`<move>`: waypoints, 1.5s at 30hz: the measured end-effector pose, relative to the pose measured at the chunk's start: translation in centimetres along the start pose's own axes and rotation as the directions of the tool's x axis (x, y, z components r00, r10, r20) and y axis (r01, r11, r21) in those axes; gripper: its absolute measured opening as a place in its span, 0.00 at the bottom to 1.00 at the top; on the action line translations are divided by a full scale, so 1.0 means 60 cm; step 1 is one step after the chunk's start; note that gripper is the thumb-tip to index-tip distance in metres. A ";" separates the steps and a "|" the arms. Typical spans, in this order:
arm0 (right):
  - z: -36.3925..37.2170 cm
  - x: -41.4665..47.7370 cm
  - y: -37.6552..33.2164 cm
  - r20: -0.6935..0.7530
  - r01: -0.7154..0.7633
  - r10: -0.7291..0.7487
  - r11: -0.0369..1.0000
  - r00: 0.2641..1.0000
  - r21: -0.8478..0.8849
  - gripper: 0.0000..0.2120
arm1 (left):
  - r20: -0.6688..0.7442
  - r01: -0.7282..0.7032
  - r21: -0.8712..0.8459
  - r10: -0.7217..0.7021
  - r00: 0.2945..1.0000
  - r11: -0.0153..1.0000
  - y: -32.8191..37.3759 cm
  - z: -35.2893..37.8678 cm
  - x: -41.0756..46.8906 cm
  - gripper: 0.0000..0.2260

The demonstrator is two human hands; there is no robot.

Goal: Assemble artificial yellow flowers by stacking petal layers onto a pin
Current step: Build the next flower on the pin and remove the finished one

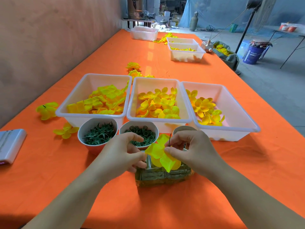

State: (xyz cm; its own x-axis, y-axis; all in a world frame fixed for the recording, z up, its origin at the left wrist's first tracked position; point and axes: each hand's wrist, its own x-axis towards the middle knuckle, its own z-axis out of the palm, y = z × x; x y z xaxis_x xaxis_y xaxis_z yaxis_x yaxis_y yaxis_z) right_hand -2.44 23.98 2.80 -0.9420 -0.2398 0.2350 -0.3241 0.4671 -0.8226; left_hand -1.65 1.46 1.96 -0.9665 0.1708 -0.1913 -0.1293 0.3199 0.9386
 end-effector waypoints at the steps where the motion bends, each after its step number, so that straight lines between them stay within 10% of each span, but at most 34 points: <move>1: -0.001 0.000 0.001 0.013 0.002 -0.002 1.000 1.000 0.003 0.06 | 0.002 -0.025 0.067 0.025 1.000 0.997 0.006 -0.013 0.000 0.14; 9: -0.012 0.020 0.000 0.103 -0.033 0.029 0.999 0.994 0.029 0.16 | -0.416 -0.013 0.691 0.412 0.811 0.723 0.022 -0.165 0.159 0.06; 17: -0.019 0.022 0.002 0.158 -0.042 0.037 0.999 0.987 0.027 0.07 | -0.307 0.265 0.829 0.006 0.952 0.493 -0.002 -0.197 0.310 0.14; 27: -0.019 0.025 0.006 0.171 -0.032 0.026 0.999 0.985 0.036 0.03 | -0.427 0.229 0.775 0.222 0.876 0.589 0.000 -0.192 0.347 0.08; 32: -0.018 0.024 0.013 0.168 -0.031 0.024 0.999 0.985 0.041 0.03 | -0.399 0.308 0.829 0.110 0.910 0.467 -0.011 -0.167 0.363 0.04; 40: -0.016 0.023 0.017 0.150 -0.023 0.013 0.997 0.989 0.069 0.08 | -0.535 0.175 0.671 0.307 0.787 0.721 -0.011 -0.180 0.368 0.02; 45: -0.016 0.020 0.015 0.142 -0.021 0.010 0.997 0.990 0.075 0.07 | -0.660 -0.096 -0.183 -0.050 0.749 0.978 0.036 -0.201 0.329 0.07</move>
State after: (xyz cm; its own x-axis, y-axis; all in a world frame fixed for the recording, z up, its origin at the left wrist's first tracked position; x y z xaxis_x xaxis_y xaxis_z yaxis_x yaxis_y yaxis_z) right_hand -3.94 24.94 2.85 -0.9232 -0.3535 0.1508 -0.2970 0.4071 -0.8638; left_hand -23.68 -5.75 3.65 -0.8641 -0.5033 -0.0012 -0.0747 0.1258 0.9892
